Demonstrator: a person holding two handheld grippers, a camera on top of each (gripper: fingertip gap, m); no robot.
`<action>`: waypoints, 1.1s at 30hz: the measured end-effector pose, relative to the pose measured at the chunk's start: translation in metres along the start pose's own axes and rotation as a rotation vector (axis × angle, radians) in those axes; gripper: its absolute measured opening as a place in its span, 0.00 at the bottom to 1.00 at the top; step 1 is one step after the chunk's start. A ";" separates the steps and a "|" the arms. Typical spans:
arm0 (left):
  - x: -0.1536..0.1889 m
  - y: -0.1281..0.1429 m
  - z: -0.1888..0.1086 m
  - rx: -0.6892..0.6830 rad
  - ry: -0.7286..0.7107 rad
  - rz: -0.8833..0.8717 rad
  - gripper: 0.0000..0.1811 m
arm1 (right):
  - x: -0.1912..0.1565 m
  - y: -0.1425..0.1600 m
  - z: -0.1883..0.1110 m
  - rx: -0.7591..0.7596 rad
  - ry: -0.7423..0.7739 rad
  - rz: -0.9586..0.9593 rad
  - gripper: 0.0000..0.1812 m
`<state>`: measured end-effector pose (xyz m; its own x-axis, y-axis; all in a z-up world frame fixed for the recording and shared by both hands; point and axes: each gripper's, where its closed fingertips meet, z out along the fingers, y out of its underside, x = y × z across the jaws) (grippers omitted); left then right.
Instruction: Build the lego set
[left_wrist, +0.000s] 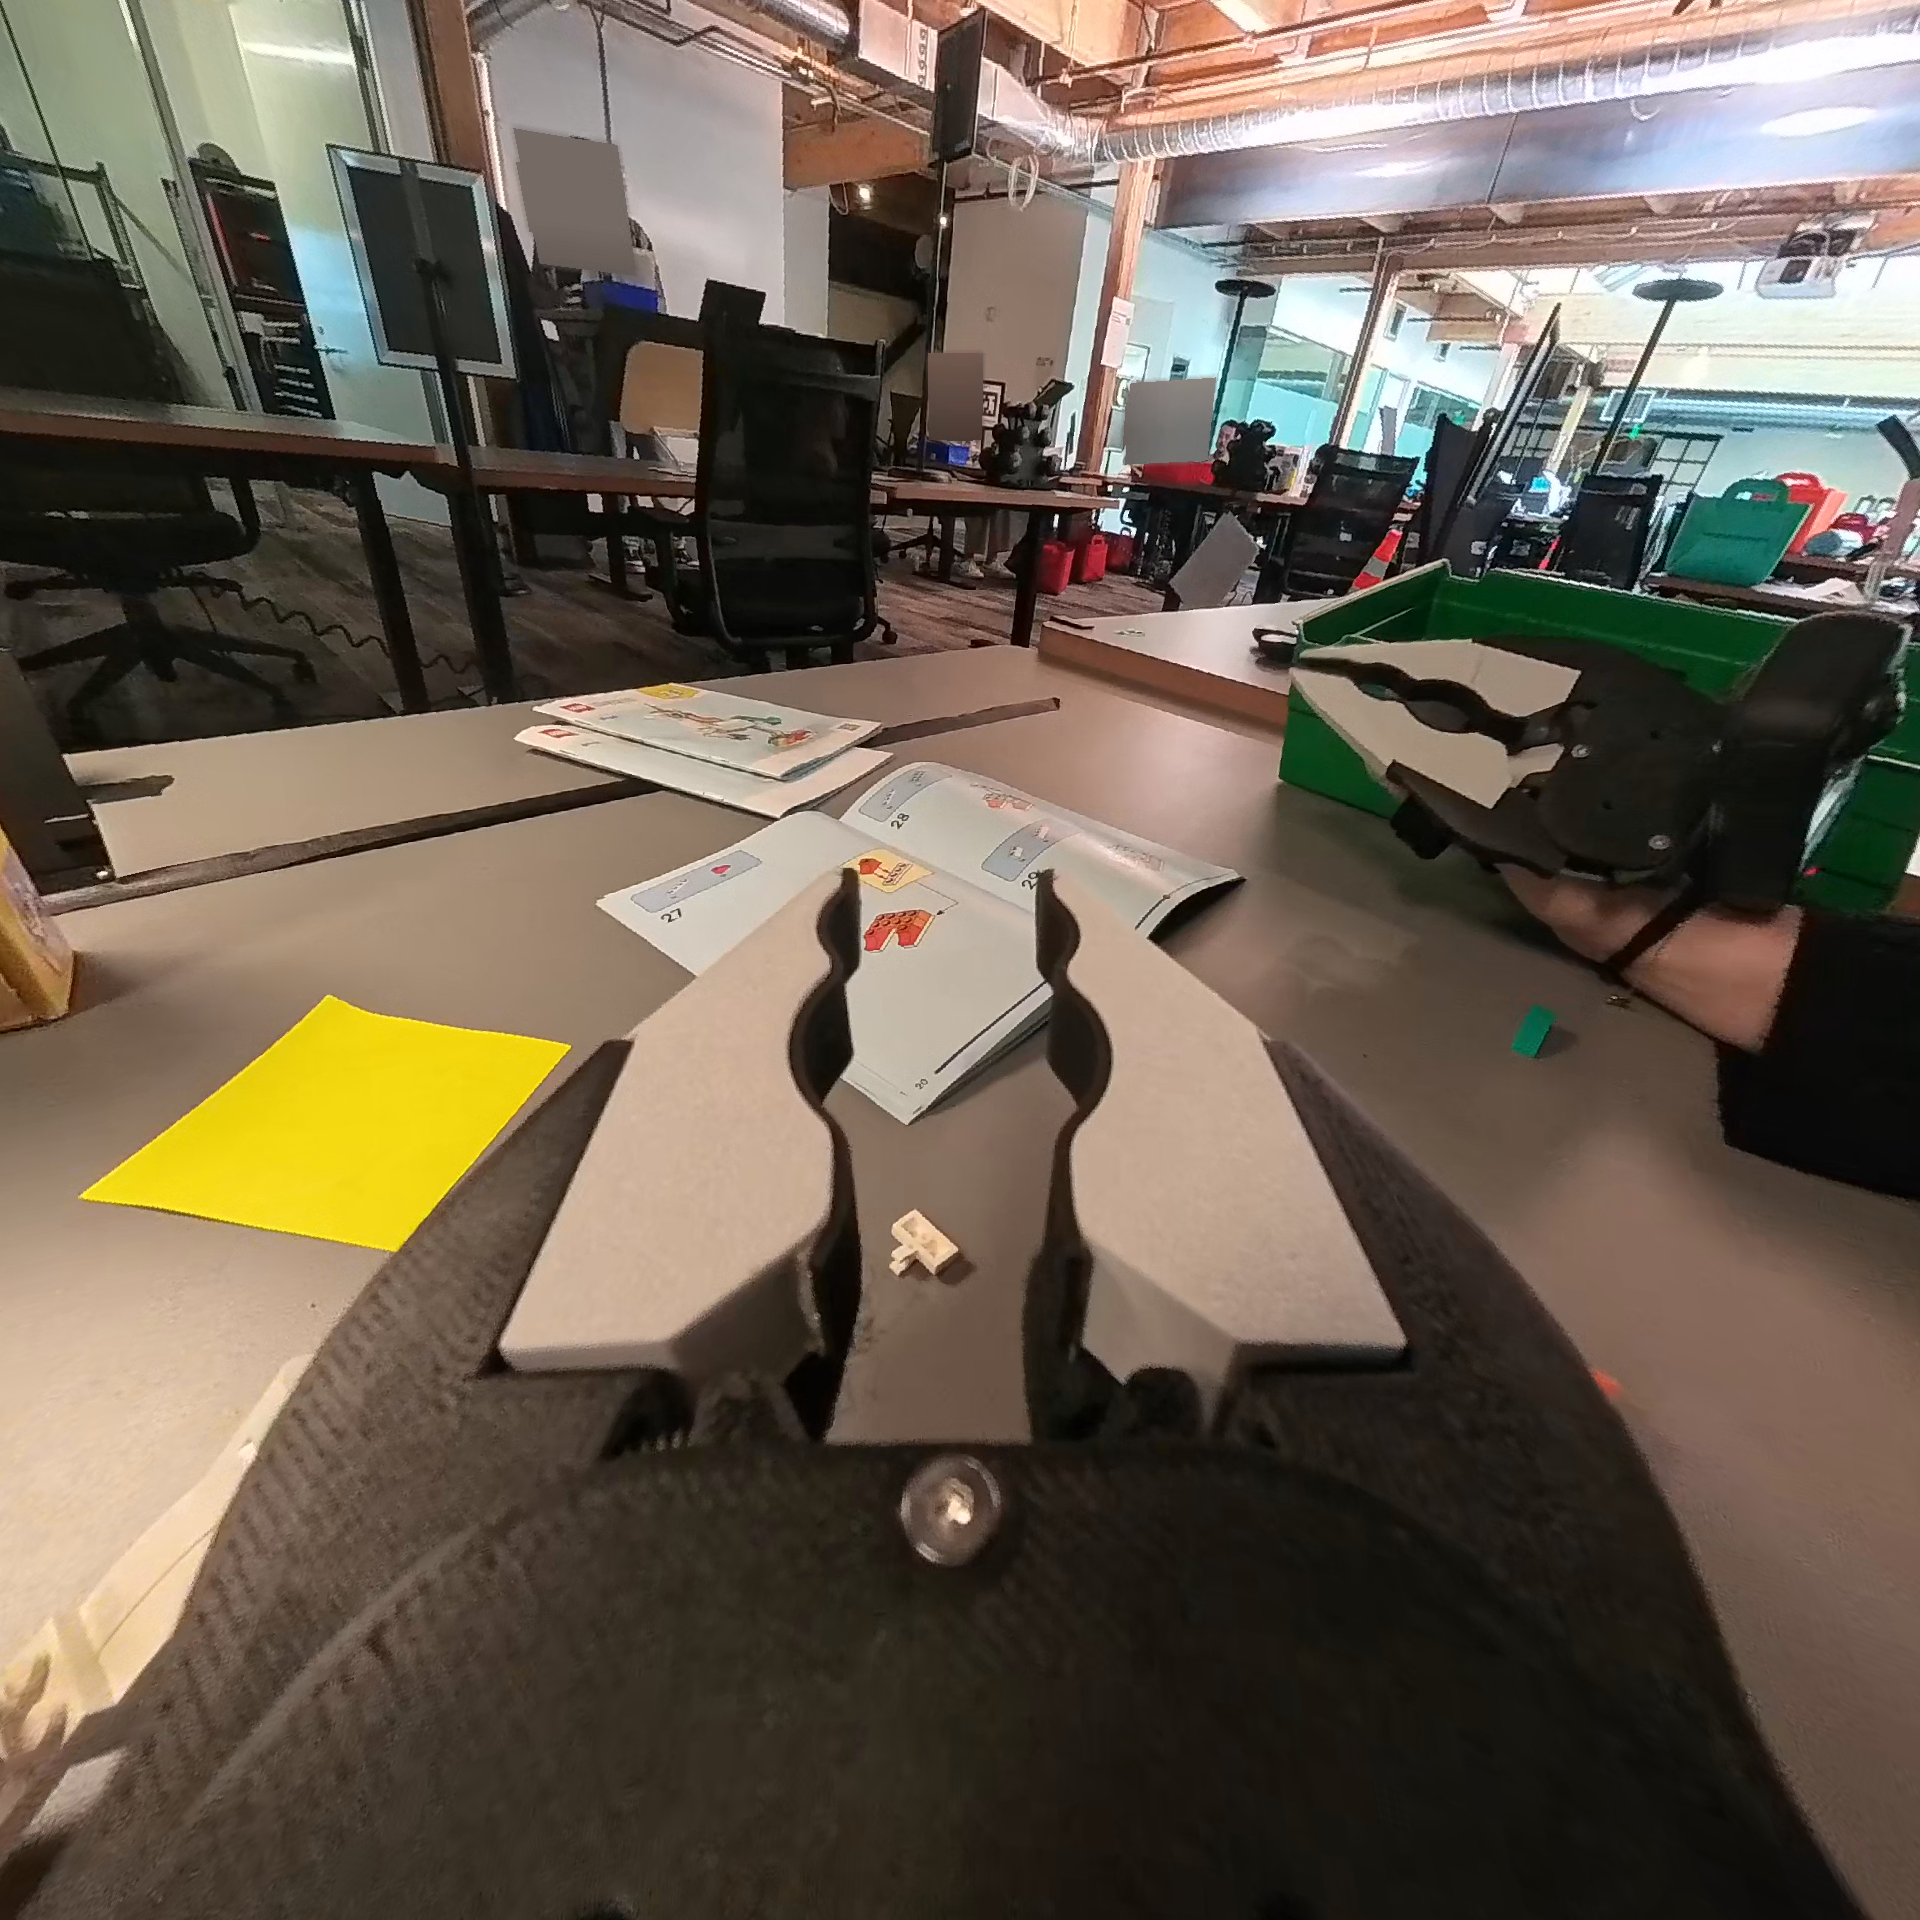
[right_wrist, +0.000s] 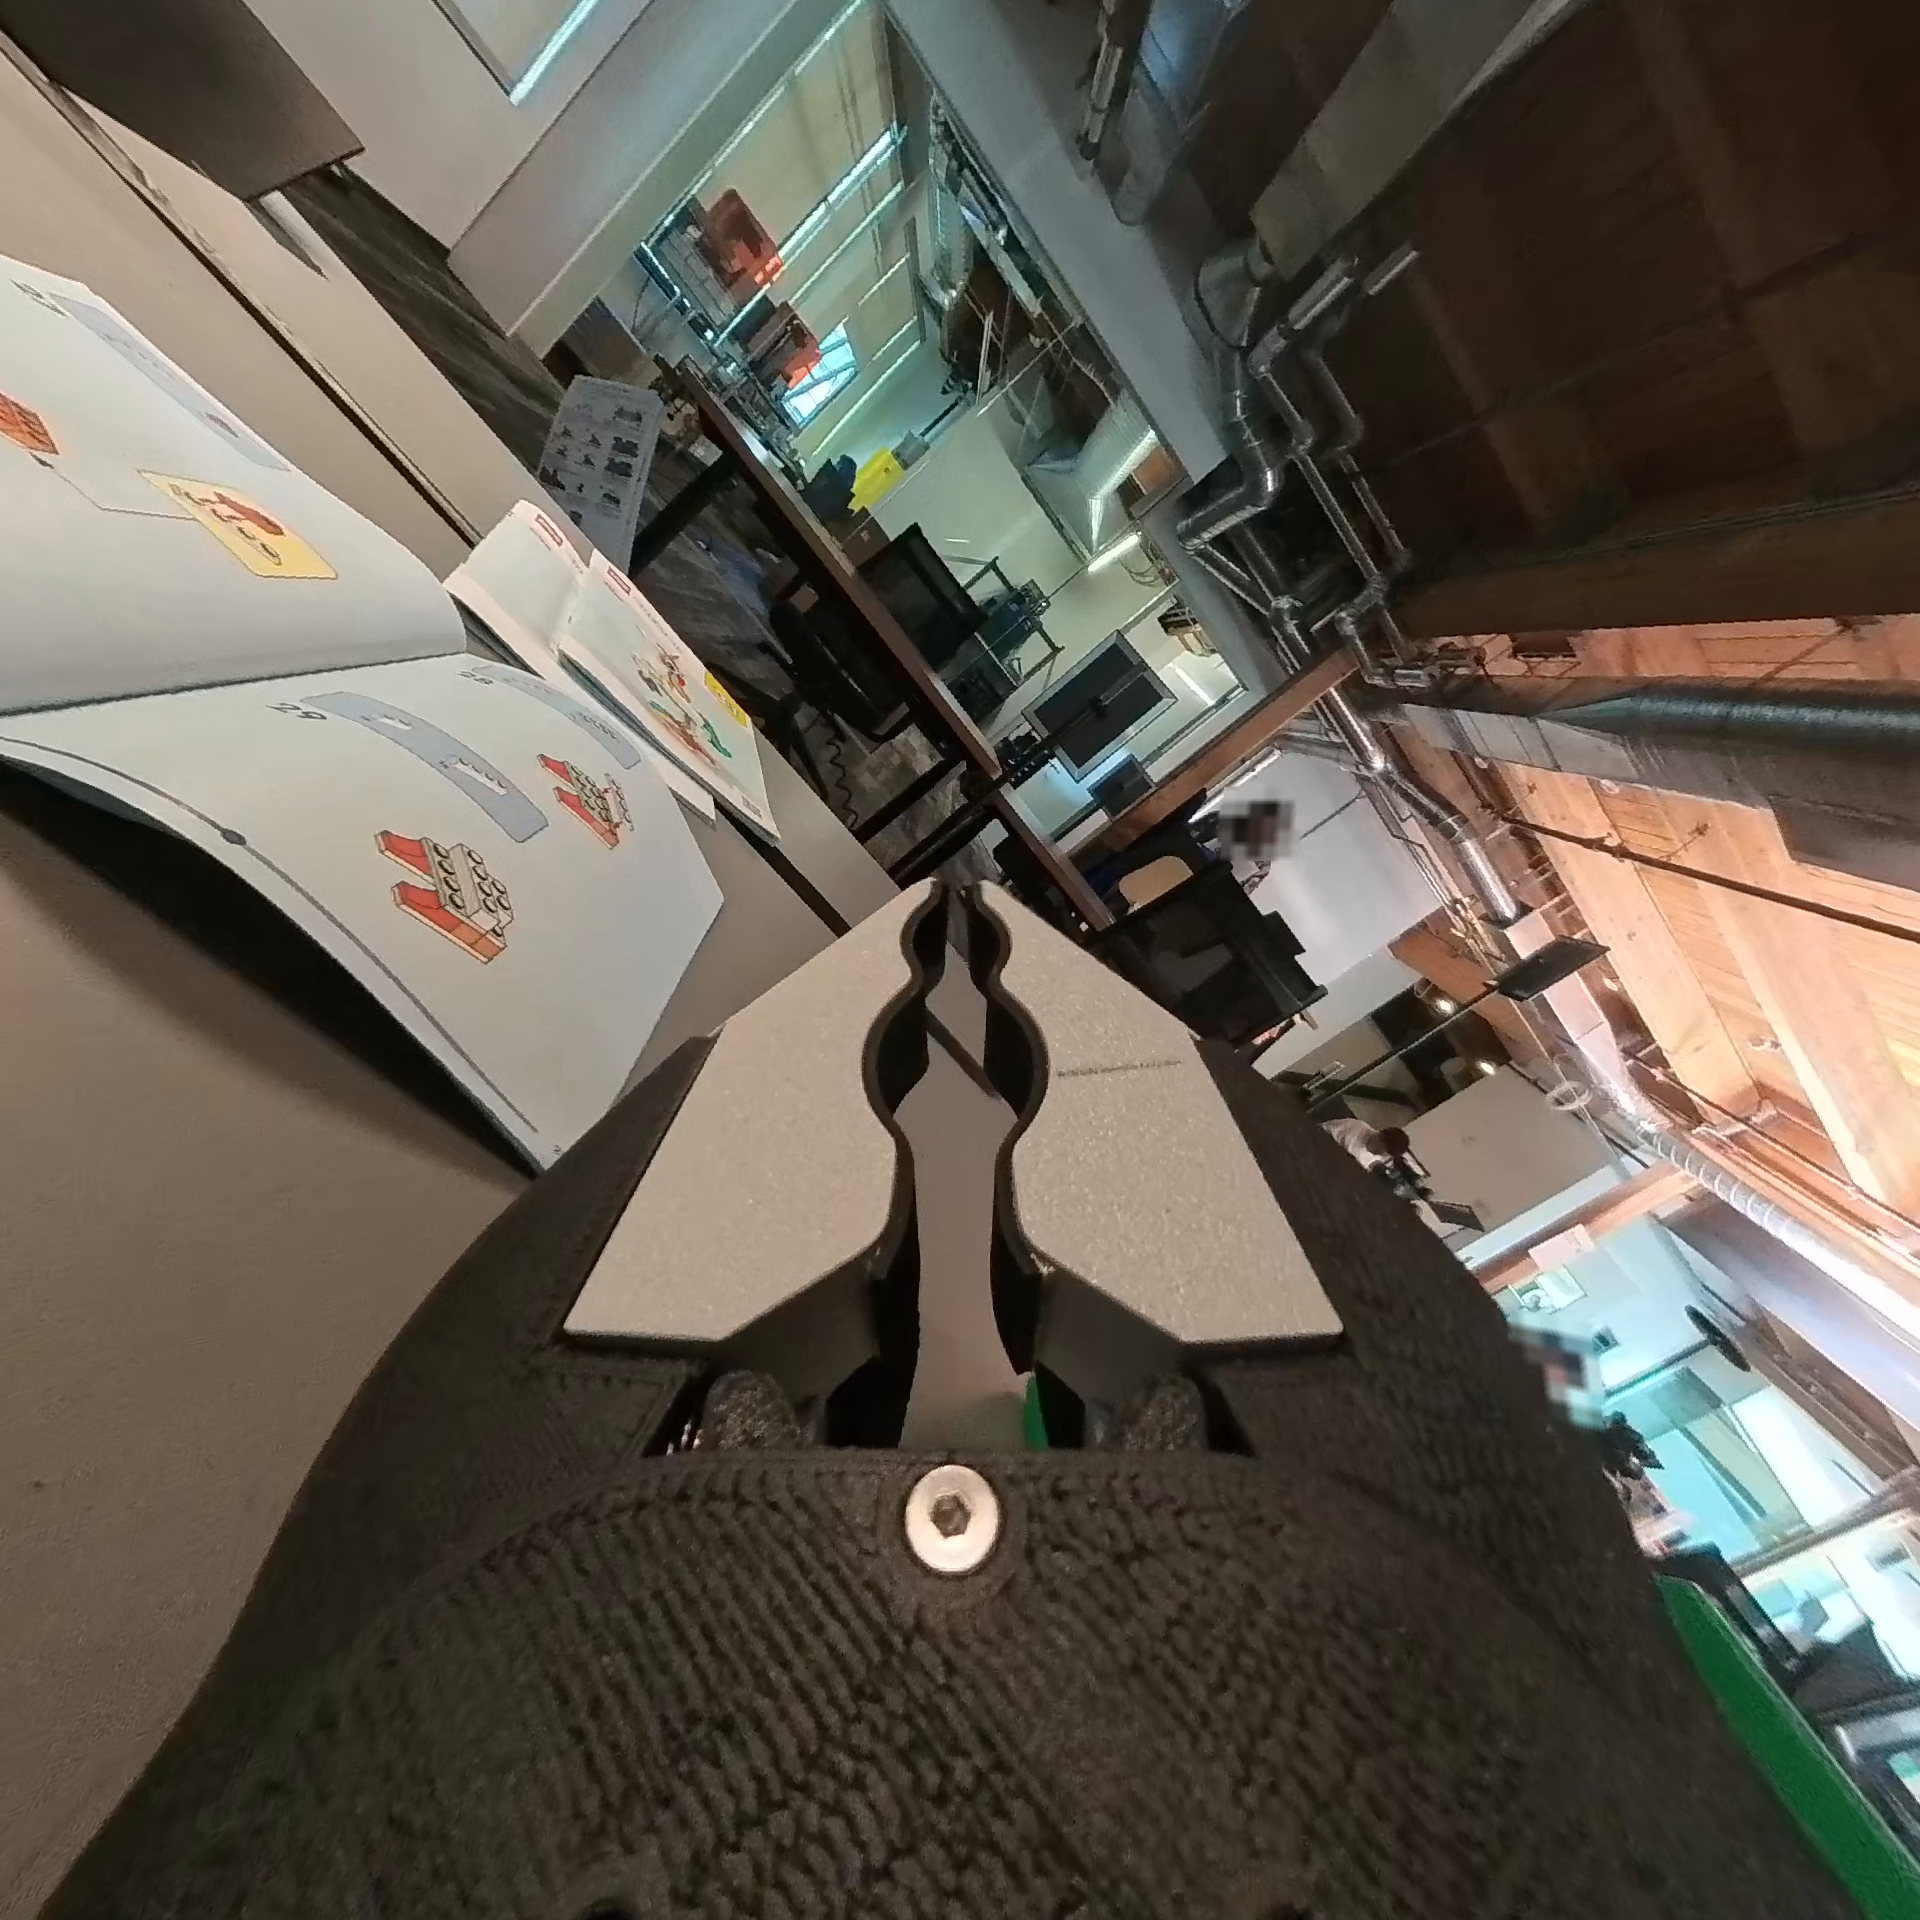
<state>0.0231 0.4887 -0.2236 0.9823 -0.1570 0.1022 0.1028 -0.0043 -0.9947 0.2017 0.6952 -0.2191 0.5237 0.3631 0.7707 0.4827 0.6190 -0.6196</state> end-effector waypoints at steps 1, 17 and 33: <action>0.000 0.000 0.000 0.000 0.001 0.000 0.18 | -0.001 0.001 0.000 -0.004 -0.002 0.005 0.00; -0.006 -0.001 -0.002 0.006 -0.030 0.016 0.17 | 0.004 0.011 0.001 -0.029 0.010 0.107 0.00; 0.031 -0.057 -0.026 0.093 0.054 0.139 0.08 | 0.013 0.019 -0.001 -0.054 0.048 0.150 0.00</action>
<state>0.0433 0.4589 -0.1636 0.9785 -0.2026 -0.0391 -0.0166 0.1116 -0.9936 0.2187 0.7109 -0.2210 0.6249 0.4147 0.6615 0.4324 0.5217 -0.7355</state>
